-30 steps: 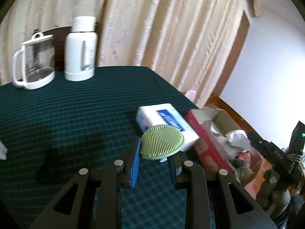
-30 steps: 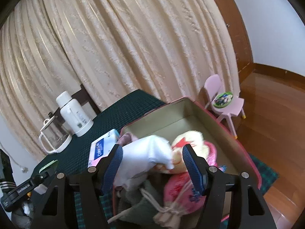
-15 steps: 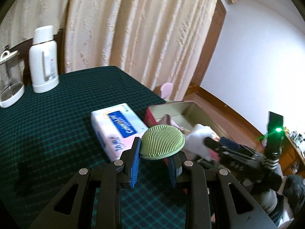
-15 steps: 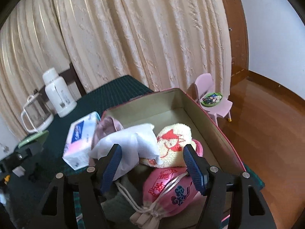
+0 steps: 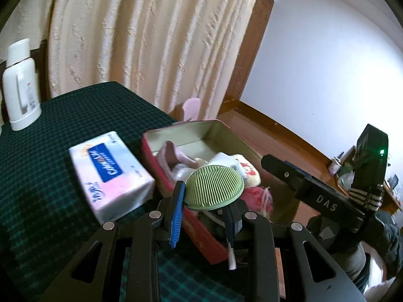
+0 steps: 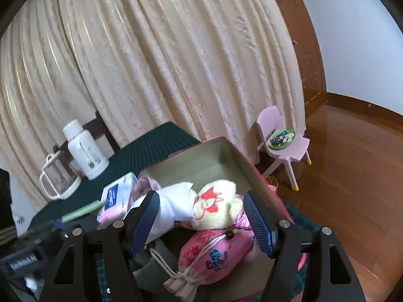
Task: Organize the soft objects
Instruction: 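Open the right gripper to drop the sachet while the left lowers the brush into the box, then move both grippers back over the remaining table items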
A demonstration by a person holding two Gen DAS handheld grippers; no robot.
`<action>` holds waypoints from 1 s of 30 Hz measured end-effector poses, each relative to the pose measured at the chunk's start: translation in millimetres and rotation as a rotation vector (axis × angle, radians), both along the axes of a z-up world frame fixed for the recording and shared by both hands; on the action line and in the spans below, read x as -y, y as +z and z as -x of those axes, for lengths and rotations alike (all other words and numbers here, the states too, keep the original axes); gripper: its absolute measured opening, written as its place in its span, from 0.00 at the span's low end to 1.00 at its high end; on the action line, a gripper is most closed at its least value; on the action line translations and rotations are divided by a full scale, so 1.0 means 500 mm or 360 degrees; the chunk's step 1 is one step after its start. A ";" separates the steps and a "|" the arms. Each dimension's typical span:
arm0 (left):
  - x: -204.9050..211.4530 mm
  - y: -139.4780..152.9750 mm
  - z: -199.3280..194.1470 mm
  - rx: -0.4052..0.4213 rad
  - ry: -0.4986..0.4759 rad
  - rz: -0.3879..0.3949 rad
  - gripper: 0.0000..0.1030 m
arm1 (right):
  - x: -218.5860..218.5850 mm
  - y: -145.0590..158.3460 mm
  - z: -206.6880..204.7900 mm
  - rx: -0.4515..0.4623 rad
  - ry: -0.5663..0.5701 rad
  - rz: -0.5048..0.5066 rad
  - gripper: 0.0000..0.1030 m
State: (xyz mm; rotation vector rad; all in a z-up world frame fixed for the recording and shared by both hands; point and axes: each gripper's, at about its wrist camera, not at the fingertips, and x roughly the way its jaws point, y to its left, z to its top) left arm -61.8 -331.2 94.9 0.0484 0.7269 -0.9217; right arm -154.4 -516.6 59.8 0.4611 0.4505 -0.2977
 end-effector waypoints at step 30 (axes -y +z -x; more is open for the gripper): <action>-0.006 -0.021 0.022 -0.0035 -0.0106 0.0030 0.61 | -0.039 0.002 0.008 0.0054 0.0209 -0.0014 0.70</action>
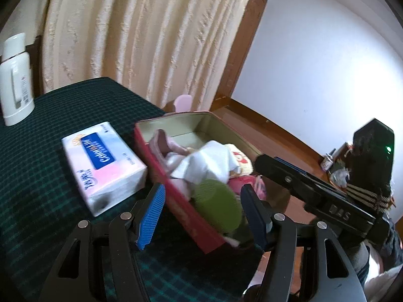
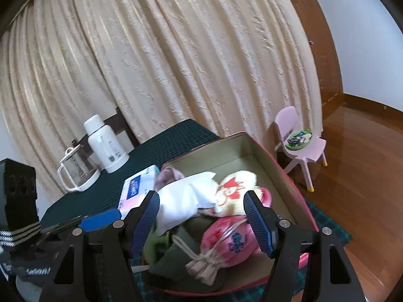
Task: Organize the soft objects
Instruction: 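Move both grippers back over the remaining table items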
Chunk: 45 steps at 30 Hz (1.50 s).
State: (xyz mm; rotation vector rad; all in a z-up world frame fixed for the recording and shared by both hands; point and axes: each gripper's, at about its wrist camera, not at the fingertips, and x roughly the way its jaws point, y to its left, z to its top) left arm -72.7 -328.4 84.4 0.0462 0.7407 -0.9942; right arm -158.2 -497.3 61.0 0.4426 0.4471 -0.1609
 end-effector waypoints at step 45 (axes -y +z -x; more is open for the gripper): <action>-0.335 -0.011 -0.078 -0.0059 0.0682 0.0095 0.64 | -0.179 0.040 -0.059 -0.0085 0.0283 0.0252 0.73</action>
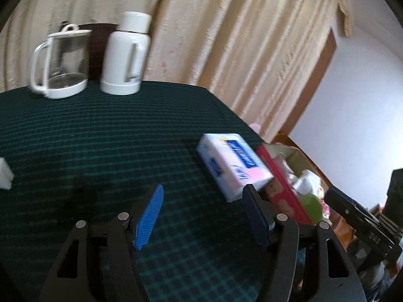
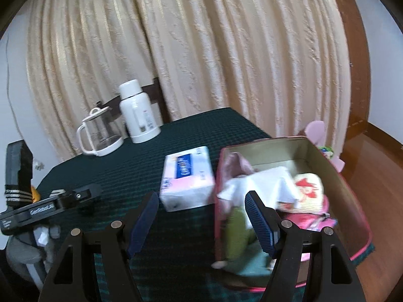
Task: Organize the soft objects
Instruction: 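Move both grippers back over the remaining table items, then grasp the white foam sponge block with the left gripper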
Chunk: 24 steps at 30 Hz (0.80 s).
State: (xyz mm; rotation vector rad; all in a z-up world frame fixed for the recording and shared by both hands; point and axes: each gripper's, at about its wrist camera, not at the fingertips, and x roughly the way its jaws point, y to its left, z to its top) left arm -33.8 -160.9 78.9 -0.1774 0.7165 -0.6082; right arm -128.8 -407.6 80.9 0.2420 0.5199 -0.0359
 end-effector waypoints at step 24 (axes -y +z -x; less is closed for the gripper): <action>-0.359 -0.043 -0.056 -0.0049 0.0711 -0.0161 0.97 | -0.227 -0.032 -0.095 -0.0174 0.0470 -0.0057 0.83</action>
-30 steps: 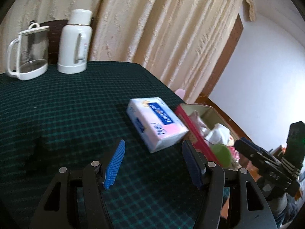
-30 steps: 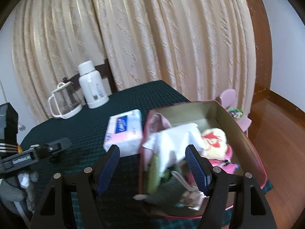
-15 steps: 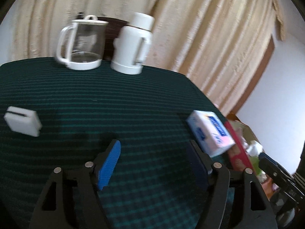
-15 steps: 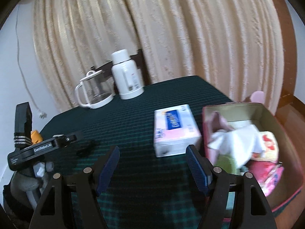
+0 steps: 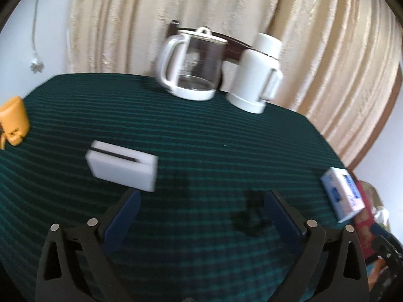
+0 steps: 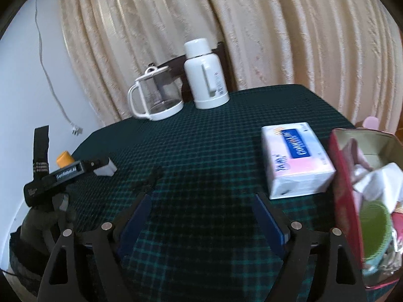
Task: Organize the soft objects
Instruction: 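Grasp the white foam sponge block with the left gripper, then grasp the black hair tie with the right gripper while the left holds the sponge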
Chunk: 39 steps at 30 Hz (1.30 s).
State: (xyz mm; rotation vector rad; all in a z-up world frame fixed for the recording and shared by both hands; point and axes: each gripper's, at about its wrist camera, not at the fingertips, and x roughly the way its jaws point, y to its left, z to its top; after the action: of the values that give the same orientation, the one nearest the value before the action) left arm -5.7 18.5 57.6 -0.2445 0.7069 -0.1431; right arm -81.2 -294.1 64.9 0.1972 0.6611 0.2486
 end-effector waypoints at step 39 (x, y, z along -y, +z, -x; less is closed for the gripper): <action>-0.158 -0.103 -0.145 -0.0229 0.0258 -0.0099 0.82 | -0.167 -0.056 -0.139 -0.0256 0.0301 0.0039 0.83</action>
State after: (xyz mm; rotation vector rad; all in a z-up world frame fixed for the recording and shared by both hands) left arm 67.1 97.4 6.3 -0.2531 0.8299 0.0519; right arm -11.8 -210.4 36.8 0.1321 0.8438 0.4087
